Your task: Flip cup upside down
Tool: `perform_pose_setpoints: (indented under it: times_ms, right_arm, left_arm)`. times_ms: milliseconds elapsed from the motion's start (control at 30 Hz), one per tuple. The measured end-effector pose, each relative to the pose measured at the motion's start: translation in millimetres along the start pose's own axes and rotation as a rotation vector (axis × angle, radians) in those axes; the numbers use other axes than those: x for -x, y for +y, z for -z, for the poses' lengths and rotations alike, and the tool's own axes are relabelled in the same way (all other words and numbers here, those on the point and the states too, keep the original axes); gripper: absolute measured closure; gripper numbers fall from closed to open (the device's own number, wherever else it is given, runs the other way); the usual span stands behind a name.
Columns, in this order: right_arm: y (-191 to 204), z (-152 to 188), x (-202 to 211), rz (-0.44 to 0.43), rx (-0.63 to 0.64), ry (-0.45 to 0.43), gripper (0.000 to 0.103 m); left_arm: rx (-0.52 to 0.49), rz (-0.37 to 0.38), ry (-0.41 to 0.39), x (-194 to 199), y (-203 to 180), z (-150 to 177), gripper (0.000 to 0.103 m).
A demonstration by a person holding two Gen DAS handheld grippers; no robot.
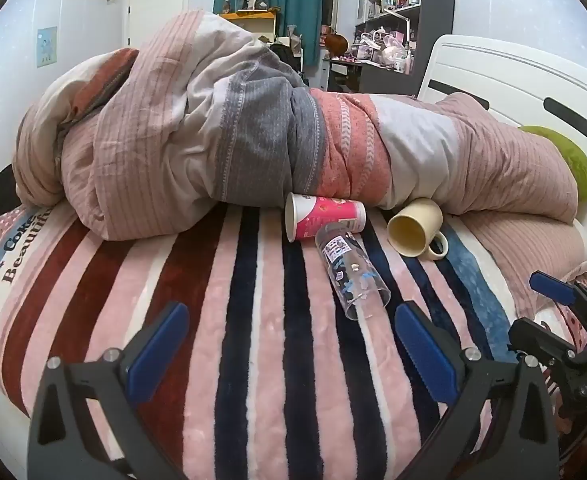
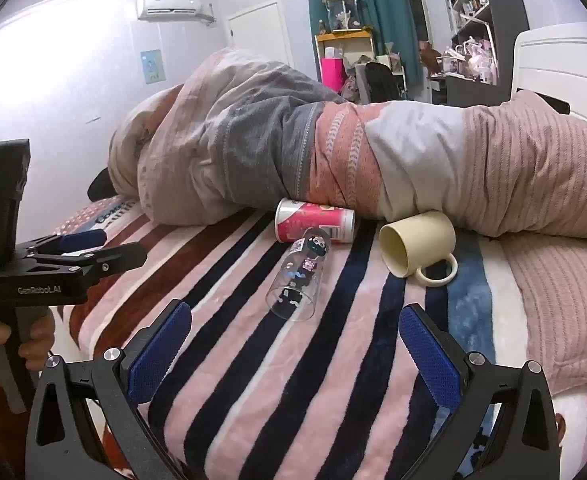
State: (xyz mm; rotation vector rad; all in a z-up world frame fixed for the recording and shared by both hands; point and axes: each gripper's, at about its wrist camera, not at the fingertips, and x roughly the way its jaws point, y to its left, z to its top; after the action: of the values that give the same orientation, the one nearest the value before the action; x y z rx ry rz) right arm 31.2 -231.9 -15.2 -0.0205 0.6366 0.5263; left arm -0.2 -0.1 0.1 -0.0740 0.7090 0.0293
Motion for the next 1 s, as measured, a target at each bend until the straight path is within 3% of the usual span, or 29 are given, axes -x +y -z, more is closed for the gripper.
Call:
perform_pose_setpoints:
  times_ms: [1000]
  right_arm:
    - [3.9,1.6,4.4,0.002,0.003,0.010,0.000]
  left_arm:
    - [0.003,0.008,0.003,1.7,-0.8,0.1,0.000]
